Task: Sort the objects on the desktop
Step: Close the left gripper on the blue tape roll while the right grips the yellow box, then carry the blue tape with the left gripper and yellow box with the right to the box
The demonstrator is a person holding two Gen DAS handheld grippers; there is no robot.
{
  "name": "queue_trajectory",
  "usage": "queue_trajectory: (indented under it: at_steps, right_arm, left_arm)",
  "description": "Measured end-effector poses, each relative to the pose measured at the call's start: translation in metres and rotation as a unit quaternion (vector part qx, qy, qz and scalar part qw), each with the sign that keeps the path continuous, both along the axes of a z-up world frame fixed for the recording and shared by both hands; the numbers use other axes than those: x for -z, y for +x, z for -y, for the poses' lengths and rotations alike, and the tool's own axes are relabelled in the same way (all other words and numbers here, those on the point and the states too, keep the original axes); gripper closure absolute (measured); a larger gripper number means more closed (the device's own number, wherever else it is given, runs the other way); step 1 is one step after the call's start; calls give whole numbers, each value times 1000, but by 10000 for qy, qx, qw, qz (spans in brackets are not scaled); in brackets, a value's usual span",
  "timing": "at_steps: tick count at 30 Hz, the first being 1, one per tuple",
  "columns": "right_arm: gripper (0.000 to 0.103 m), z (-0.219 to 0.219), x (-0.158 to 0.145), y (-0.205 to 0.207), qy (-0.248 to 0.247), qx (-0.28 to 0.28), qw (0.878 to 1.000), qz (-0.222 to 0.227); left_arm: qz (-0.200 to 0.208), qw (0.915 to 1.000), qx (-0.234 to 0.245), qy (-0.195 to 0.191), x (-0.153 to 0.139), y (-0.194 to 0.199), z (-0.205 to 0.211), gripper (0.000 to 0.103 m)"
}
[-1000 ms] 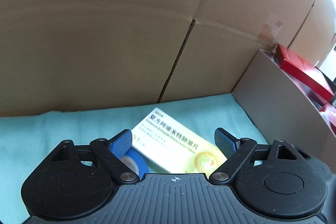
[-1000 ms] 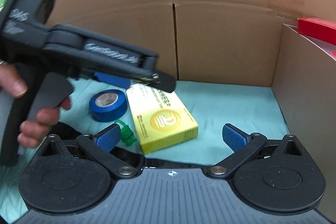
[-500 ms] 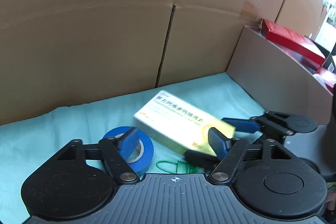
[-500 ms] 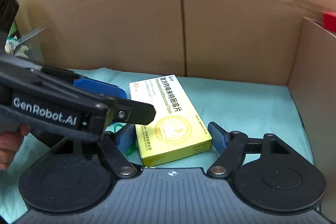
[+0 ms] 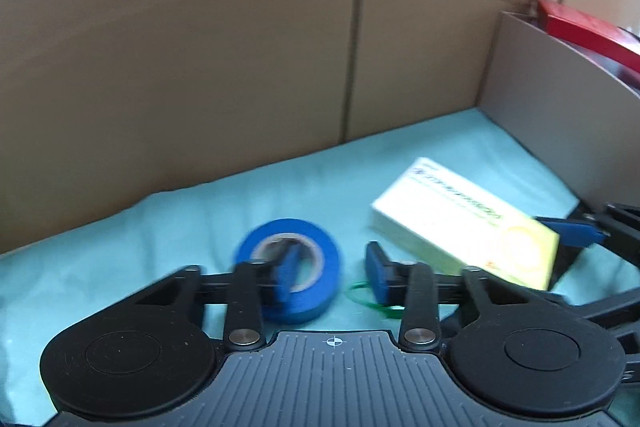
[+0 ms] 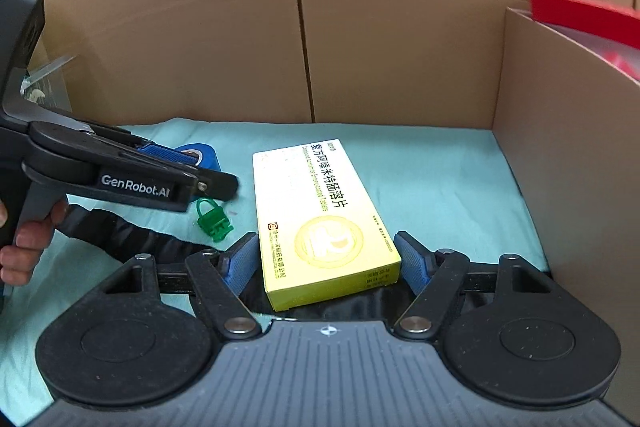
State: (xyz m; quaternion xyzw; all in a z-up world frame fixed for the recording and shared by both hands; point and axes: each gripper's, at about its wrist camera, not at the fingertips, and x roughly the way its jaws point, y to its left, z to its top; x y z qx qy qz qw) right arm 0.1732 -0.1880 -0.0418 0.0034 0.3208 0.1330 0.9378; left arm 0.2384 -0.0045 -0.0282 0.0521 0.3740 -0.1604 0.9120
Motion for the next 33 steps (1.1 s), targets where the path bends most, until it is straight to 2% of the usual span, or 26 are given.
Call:
queue_trajectory:
  at_steps: [3, 6, 9, 14, 18, 21, 22, 23, 24, 25, 27, 28, 32, 33]
  right_arm:
    - [27, 1, -1, -8, -18, 57, 10000, -4]
    - [27, 3, -1, -19, -56, 90, 9999, -25]
    - [27, 8, -2, -30, -86, 125, 9998, -100]
    - [30, 17, -5, -60, -249, 113, 9993, -250]
    - [29, 17, -6, -63, -293, 128, 9992, -221]
    - [26, 12, -9, -53, -269, 125, 9995, -145]
    - [26, 9, -11, -49, -244, 115, 9996, -128]
    - [26, 7, -13, -45, -262, 101, 9996, -105]
    - [26, 5, -13, -42, -316, 93, 9994, -80]
    - [26, 5, -13, -38, -363, 113, 9992, -81]
    - [26, 5, -10, -34, -401, 89, 9990, -149]
    - [26, 5, -8, -32, -413, 120, 9989, -202]
    - [28, 8, 0, -39, -364, 153, 9990, -186]
    - [28, 8, 0, -41, -368, 165, 9990, -173]
  left_arm:
    - [-40, 9997, 11, -231, 1, 0, -11, 84]
    - [9, 9999, 121, -121, -2, -9, -8, 88]
    - [-122, 9988, 418, -228, -6, -26, -9, 91]
    - [-28, 9964, 844, 69, -14, -69, -13, 93]
    - [-60, 9932, 1144, 202, -20, -93, -10, 94]
    - [-25, 9907, 1249, 539, -16, -99, 2, 88]
    - [-41, 9901, 1264, 603, -16, -99, 7, 80]
    - [-46, 9896, 1290, 628, -15, -99, 10, 76]
    - [-40, 9894, 1301, 649, -14, -99, 11, 64]
    - [-23, 9893, 1283, 695, -12, -98, 15, 60]
    - [-11, 9886, 1287, 781, -6, -96, 22, 58]
    - [3, 9890, 1252, 783, -4, -95, 23, 61]
    - [-34, 9935, 1027, 489, 0, -89, 23, 60]
    - [-23, 9937, 997, 511, 0, -89, 23, 71]
